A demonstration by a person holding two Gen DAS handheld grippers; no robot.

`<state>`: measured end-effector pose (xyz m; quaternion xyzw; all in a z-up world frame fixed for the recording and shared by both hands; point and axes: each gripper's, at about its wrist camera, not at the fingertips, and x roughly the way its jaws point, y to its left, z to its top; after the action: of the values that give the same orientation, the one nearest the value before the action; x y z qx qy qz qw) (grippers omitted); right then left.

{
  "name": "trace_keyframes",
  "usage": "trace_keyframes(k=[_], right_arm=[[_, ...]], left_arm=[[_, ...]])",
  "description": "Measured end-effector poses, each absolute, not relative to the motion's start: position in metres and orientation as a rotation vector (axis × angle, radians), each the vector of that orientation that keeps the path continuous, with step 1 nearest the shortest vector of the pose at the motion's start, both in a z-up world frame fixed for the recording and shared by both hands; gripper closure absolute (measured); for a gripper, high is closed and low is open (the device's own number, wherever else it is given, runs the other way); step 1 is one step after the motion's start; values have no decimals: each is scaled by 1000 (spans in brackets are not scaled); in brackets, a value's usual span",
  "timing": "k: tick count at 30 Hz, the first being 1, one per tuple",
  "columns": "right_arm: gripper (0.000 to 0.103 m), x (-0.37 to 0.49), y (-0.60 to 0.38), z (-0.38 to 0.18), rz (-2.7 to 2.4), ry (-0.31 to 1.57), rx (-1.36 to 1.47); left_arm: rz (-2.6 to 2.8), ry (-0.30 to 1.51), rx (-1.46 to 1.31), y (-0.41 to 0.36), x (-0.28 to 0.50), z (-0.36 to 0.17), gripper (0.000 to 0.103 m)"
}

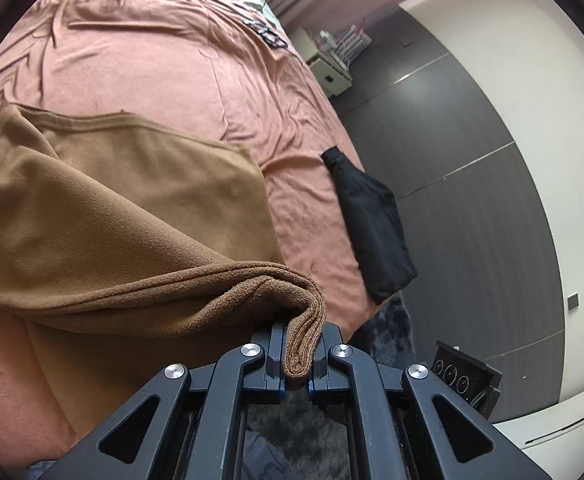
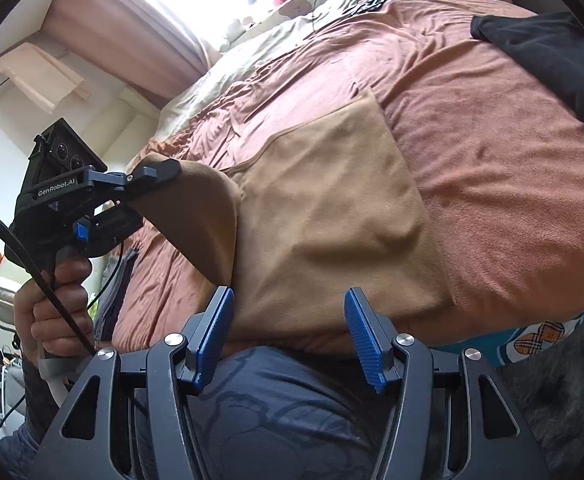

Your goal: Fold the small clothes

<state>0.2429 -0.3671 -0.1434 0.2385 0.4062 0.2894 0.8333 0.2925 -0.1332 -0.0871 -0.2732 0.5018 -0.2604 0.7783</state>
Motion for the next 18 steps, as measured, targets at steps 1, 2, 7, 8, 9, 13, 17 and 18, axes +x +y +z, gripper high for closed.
trace_keyframes(k=[1, 2, 7, 8, 9, 13, 17, 18], right_arm=[[47, 244, -367, -145, 611, 864, 511], [47, 245, -368, -146, 611, 867, 515], [47, 253, -365, -152, 603, 888, 508], [47, 257, -363, -153, 601, 896, 497], [47, 260, -361, -154, 604, 901, 487], [47, 277, -344, -150, 624, 929, 416], [47, 295, -328, -140, 610, 948, 301], [47, 299, -325, -138, 609, 951, 275]], left_arm=[[-565, 1097, -585, -138, 294, -91, 97], [-568, 1106, -578, -142, 295, -94, 97], [-574, 1155, -511, -159, 302, -104, 74], [-594, 1157, -513, -159, 302, -106, 68], [-600, 1156, -514, -156, 302, -107, 57], [-558, 1138, -500, -136, 294, -106, 45], [-499, 1145, -510, -108, 287, -111, 45], [-478, 1145, -509, -100, 285, -113, 45]])
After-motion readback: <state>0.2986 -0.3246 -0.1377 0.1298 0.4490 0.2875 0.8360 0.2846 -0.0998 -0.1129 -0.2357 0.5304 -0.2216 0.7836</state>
